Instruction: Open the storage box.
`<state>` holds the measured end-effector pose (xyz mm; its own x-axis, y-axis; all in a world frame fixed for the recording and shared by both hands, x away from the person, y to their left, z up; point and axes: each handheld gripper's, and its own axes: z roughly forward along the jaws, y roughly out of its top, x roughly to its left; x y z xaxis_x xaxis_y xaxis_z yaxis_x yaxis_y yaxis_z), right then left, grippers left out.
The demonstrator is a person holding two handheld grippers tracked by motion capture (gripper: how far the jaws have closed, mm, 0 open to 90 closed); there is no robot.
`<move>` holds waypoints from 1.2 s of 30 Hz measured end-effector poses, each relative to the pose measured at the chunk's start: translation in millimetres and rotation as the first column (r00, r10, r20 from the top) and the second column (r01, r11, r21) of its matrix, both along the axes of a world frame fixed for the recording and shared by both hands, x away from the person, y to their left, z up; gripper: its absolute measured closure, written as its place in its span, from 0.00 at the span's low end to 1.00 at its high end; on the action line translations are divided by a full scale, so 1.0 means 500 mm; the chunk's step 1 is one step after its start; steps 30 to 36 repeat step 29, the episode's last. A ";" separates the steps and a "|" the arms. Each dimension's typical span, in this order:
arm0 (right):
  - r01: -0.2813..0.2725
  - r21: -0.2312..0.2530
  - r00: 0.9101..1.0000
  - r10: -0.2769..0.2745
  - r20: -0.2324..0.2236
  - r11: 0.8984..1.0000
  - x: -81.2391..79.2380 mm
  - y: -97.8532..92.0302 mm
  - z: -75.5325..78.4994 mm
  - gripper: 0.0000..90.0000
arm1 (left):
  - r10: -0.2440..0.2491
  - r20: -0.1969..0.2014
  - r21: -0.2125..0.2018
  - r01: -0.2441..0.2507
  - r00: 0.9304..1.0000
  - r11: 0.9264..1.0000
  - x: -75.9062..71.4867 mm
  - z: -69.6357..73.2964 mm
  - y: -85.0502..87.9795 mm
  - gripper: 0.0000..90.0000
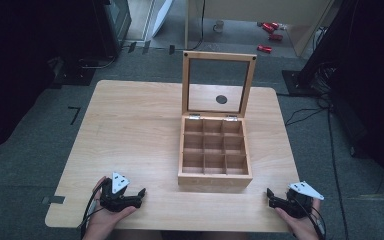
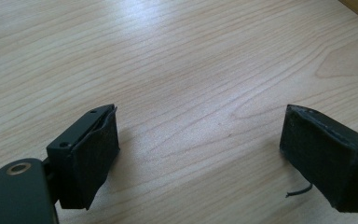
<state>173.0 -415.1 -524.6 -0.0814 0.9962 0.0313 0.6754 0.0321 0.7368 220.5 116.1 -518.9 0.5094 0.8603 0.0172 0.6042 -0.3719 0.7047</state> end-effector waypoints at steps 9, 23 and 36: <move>-0.016 -0.002 1.000 0.016 0.002 1.000 -0.003 0.002 -0.004 0.12 | 0.006 0.002 -0.001 -0.006 1.000 1.000 0.000 0.000 0.000 0.14; -0.014 -0.003 1.000 0.014 0.007 1.000 -0.004 0.003 -0.005 0.12 | 0.028 0.004 -0.003 -0.028 1.000 1.000 0.001 0.000 -0.004 0.16; -0.008 -0.001 1.000 0.008 0.007 1.000 -0.005 0.004 -0.005 0.12 | 0.027 0.002 -0.005 -0.027 1.000 1.000 0.002 0.000 -0.003 0.16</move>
